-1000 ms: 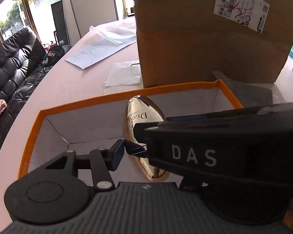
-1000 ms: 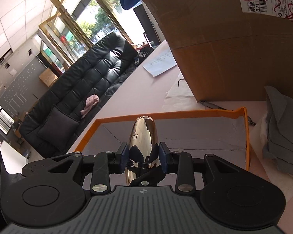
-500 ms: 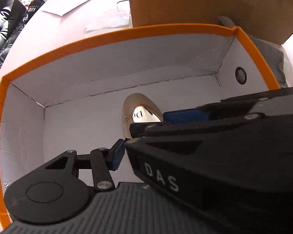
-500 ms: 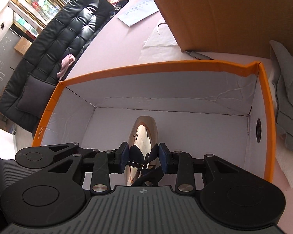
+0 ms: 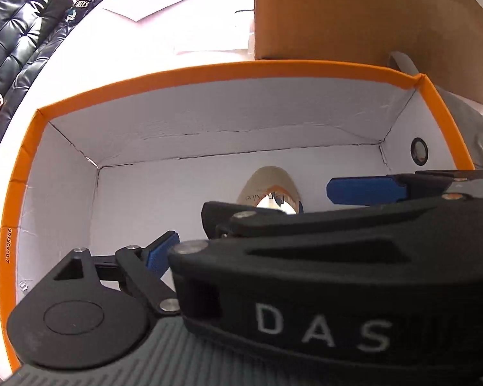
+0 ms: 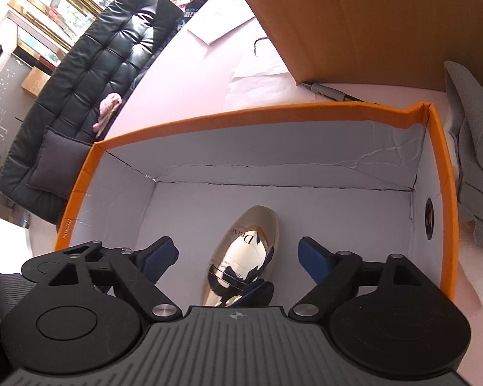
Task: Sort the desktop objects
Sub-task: 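Withdraw the right gripper from the box and return to the grey cloth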
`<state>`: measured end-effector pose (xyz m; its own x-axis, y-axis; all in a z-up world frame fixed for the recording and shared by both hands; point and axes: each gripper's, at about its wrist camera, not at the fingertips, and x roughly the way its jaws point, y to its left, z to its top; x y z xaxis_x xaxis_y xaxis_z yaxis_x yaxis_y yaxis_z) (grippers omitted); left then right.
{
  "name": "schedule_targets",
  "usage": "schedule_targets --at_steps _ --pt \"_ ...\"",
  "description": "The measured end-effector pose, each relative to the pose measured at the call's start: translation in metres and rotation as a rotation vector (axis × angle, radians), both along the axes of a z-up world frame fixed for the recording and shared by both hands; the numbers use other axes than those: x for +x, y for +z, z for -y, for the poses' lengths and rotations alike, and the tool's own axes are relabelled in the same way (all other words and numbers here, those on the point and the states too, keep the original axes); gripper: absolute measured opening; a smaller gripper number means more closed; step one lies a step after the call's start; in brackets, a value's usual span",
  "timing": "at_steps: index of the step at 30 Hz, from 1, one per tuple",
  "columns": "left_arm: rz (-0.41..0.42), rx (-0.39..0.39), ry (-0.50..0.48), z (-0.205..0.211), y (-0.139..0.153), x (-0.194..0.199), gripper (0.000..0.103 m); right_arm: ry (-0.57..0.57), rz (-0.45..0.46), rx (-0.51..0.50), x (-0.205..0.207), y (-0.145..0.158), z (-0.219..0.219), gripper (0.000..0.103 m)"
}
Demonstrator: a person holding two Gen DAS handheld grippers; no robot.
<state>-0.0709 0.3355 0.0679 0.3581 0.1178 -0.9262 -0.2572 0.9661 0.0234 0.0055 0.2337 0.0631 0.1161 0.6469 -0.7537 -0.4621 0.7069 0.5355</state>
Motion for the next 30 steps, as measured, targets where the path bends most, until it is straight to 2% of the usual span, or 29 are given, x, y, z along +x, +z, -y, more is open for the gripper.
schedule_targets --at_steps 2,4,9,12,15,17,18,19,21,24,30 --pt "0.032 0.012 0.012 0.001 0.006 -0.007 0.086 -0.019 0.056 0.029 -0.006 0.008 0.005 0.092" --pt "0.100 0.041 0.035 0.005 0.014 -0.016 0.086 -0.049 0.099 0.077 -0.012 0.018 0.012 0.094" --pt "0.362 0.082 0.111 0.006 0.032 -0.051 0.086 -0.193 0.202 0.305 -0.031 0.037 0.044 0.098" --pt "0.464 0.063 0.155 0.016 0.047 -0.062 0.086 -0.247 0.277 0.403 -0.047 0.052 0.073 0.100" --pt "0.579 0.012 0.197 0.032 0.063 -0.073 0.088 -0.295 0.419 0.464 -0.064 0.069 0.112 0.103" --pt "0.662 -0.024 0.198 0.047 0.075 -0.078 0.093 -0.325 0.512 0.498 -0.075 0.079 0.137 0.103" --pt "0.708 -0.035 0.186 0.056 0.083 -0.080 0.096 -0.349 0.557 0.515 -0.080 0.083 0.153 0.103" --pt "0.747 -0.038 0.170 0.067 0.089 -0.081 0.103 -0.369 0.582 0.526 -0.083 0.085 0.163 0.103" --pt "0.807 -0.036 0.125 0.091 0.097 -0.083 0.103 -0.423 0.609 0.556 -0.086 0.087 0.189 0.103" --pt "0.844 -0.026 0.019 0.136 0.107 -0.078 0.103 -0.505 0.619 0.593 -0.086 0.084 0.227 0.103" --pt "0.883 -0.040 -0.156 0.207 0.102 -0.068 0.103 -0.654 0.614 0.609 -0.083 0.065 0.294 0.103"
